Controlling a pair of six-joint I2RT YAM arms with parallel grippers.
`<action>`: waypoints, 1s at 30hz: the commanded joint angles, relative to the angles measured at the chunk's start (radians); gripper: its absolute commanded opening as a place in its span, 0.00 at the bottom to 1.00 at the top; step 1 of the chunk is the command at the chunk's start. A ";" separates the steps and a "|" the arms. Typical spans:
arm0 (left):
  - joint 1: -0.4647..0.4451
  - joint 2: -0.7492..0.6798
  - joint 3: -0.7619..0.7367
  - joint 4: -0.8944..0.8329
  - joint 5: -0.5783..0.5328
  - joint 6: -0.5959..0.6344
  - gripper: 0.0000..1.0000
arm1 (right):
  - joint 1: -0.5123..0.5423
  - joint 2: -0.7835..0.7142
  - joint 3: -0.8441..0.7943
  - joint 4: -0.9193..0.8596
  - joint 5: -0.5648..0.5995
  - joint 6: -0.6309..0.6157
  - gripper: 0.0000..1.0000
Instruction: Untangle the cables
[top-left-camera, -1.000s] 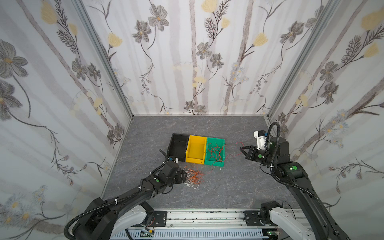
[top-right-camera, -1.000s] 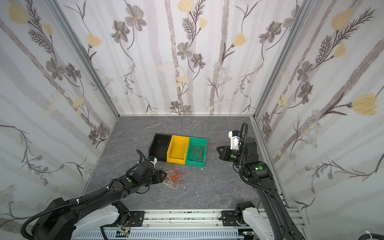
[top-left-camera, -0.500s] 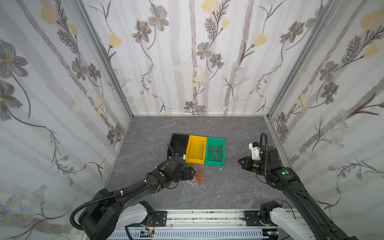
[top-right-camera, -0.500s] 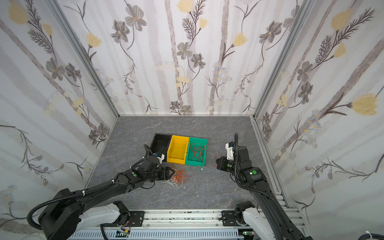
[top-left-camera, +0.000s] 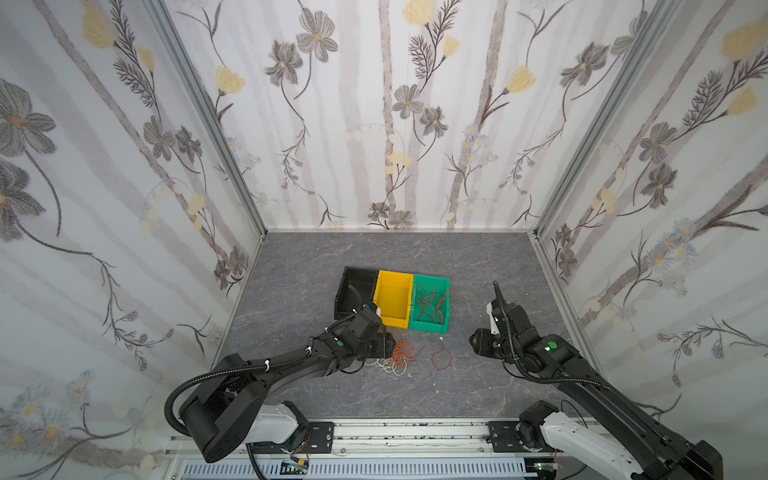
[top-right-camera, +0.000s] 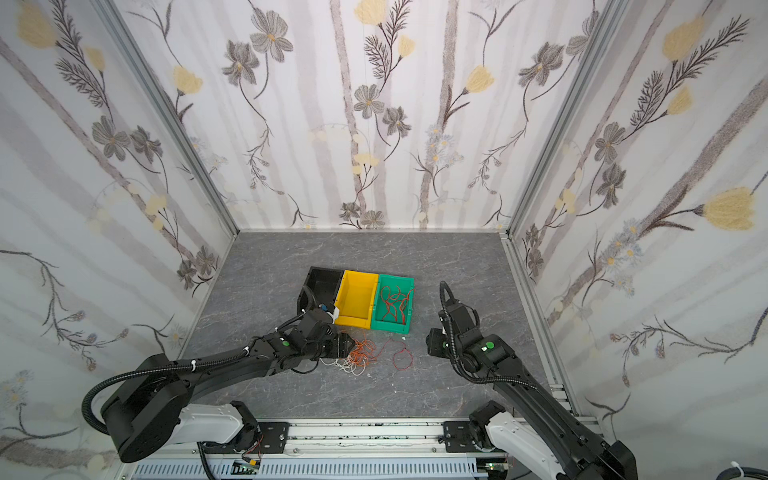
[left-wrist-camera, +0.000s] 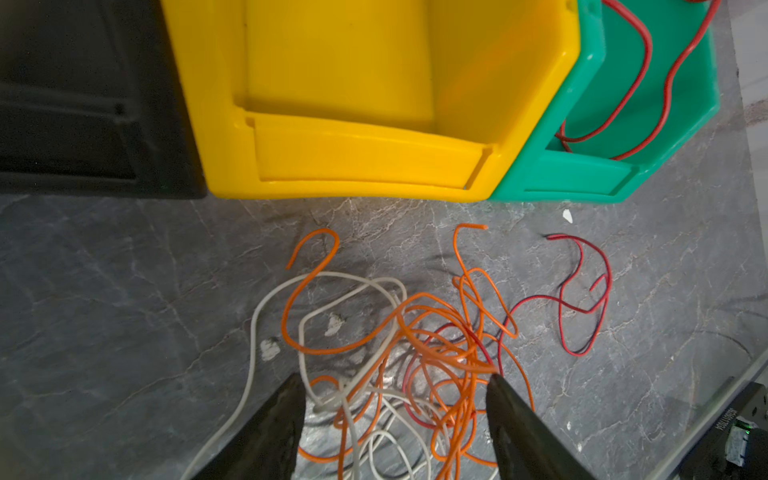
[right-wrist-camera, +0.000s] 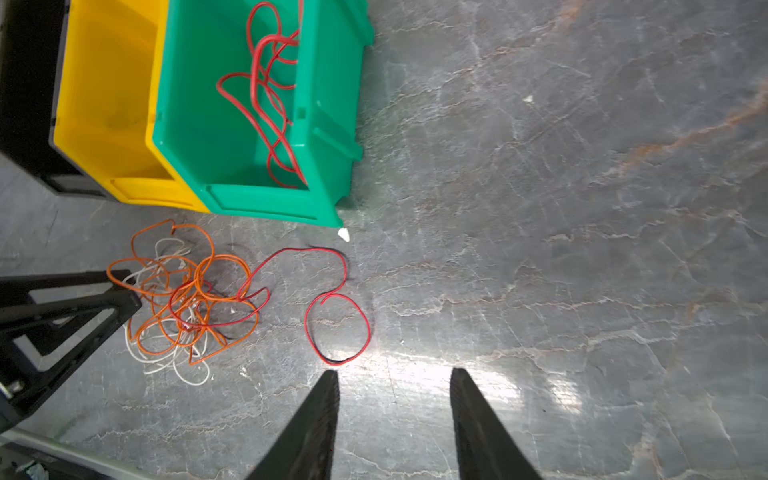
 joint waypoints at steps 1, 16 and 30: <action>-0.002 0.012 0.005 0.036 -0.010 0.006 0.68 | 0.082 0.062 -0.015 0.218 -0.041 0.089 0.47; -0.014 0.057 0.000 0.079 -0.003 -0.014 0.64 | 0.268 0.469 0.029 0.529 -0.018 0.293 0.61; -0.019 0.075 -0.003 0.092 -0.043 -0.030 0.57 | 0.270 0.592 0.037 0.572 0.030 0.271 0.18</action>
